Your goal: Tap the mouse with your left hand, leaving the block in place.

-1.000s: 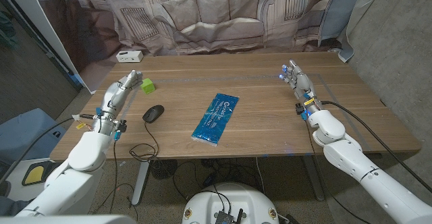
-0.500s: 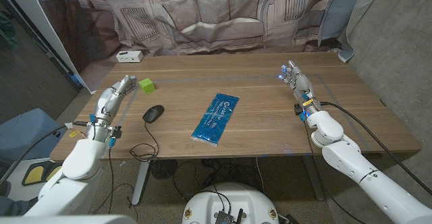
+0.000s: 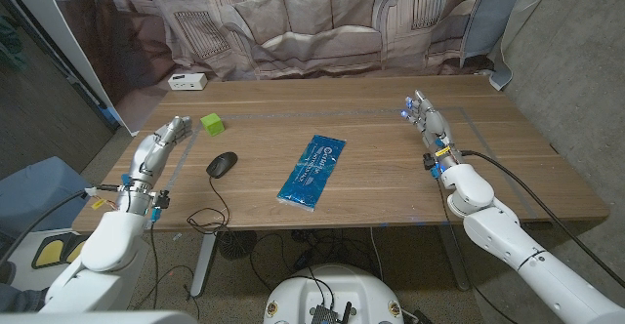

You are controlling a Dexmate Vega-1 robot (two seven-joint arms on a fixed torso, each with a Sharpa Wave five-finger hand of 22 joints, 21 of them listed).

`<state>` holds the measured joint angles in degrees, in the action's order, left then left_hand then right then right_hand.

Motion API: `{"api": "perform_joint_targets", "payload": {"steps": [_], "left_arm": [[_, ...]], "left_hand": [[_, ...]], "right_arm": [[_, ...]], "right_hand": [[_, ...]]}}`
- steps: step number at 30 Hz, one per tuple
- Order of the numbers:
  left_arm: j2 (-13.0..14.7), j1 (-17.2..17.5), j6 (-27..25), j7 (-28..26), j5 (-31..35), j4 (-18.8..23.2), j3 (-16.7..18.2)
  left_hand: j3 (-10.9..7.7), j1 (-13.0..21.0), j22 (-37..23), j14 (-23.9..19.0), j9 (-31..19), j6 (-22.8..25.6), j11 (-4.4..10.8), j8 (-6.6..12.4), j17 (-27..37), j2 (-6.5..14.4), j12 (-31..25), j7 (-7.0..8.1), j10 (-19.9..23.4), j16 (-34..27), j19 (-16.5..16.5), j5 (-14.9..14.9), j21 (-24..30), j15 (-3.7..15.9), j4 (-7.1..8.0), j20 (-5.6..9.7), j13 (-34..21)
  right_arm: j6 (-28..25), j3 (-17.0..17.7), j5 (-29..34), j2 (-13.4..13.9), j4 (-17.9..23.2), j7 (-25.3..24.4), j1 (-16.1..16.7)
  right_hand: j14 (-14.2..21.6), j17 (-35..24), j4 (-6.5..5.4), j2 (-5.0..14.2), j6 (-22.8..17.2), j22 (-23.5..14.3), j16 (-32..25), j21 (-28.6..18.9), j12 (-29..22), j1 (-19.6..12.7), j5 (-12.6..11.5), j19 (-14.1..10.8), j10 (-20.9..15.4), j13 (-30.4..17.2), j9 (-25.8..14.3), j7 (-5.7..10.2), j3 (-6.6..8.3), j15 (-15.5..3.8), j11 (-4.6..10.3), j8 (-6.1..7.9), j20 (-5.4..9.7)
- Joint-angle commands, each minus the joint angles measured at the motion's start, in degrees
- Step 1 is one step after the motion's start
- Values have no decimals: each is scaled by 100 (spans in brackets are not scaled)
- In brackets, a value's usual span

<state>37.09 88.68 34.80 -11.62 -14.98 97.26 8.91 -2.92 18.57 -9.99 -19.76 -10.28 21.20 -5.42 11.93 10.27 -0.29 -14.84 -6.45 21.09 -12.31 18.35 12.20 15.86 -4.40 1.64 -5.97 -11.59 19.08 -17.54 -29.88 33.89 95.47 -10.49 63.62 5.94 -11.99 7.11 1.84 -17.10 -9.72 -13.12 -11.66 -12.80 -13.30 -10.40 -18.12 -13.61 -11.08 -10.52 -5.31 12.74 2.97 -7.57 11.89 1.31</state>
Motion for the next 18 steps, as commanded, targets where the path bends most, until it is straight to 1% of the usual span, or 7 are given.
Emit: {"api": "perform_joint_targets", "payload": {"steps": [1,5,10,11,12,14,18], "left_arm": [[-145,147,194,67,30,-64,165],[-233,153,258,26,79,-130,197],[-460,74,433,-312,572,-237,226],[-548,50,470,-493,862,-257,247],[-560,44,473,-510,891,-262,251],[-643,60,363,-825,1460,-209,347],[-667,121,143,-1066,1926,-75,453]], "left_hand": [[21,5,-27,-52,-7,35,1,-15,19,-43,0,9,50,8,28,15,-28,10,-26,-14,-9],[26,5,-27,-56,-8,47,10,-16,19,-45,0,7,63,13,35,16,-34,8,-27,-10,-9],[37,7,-27,-142,-9,161,20,11,19,-46,-24,17,168,-1,88,19,-41,24,-31,-12,-10],[41,8,-27,-195,-9,203,51,18,19,-46,-28,19,199,-12,119,21,-43,56,-33,-12,-11],[43,11,-27,-213,-9,238,57,26,19,-45,-31,30,217,-13,132,22,-44,63,-35,-10,-11],[45,14,-27,-242,-9,279,70,35,18,-44,-36,21,248,-17,151,23,-47,68,-37,-21,-11],[47,20,-27,-261,-9,313,90,39,18,-43,-34,27,262,-15,174,25,-49,79,-41,-22,-11]], "right_arm": [[12,-31,88,-33,88,-105,95],[-19,-38,71,-51,108,-122,101],[-59,-55,131,-15,167,-129,97],[-70,-52,117,-26,191,-144,99],[-73,-51,117,-26,193,-144,100],[-102,-53,129,-15,226,-157,101],[-154,-45,147,9,282,-192,126]], "right_hand": [[2,-7,32,8,-43,-15,5,12,19,-24,-15,-21,-49,-6,-22,-13,2,-8,-14,-17,-19],[2,-6,32,8,-44,-15,9,16,22,-25,-15,-16,-50,-6,-22,-12,1,-3,-14,-19,-24],[-7,-7,32,10,-47,-15,17,21,26,-25,-15,-10,-53,-6,-23,-11,-2,0,-24,-22,-28],[-7,-7,32,10,-48,-15,18,22,27,-25,-14,-9,-54,-6,-23,-14,-3,1,-22,-22,-28],[-11,-7,32,10,-50,-15,20,24,27,-25,-14,-6,-55,-6,-23,-13,-3,4,-23,-22,-30],[-11,-7,31,12,-49,-15,22,25,30,-24,-14,-6,-52,-6,-23,-15,-4,7,-22,-24,-30],[-14,-8,30,14,-52,-15,26,28,32,-23,-14,-1,-56,-7,-23,-14,-7,9,-10,-25,-32]]}}
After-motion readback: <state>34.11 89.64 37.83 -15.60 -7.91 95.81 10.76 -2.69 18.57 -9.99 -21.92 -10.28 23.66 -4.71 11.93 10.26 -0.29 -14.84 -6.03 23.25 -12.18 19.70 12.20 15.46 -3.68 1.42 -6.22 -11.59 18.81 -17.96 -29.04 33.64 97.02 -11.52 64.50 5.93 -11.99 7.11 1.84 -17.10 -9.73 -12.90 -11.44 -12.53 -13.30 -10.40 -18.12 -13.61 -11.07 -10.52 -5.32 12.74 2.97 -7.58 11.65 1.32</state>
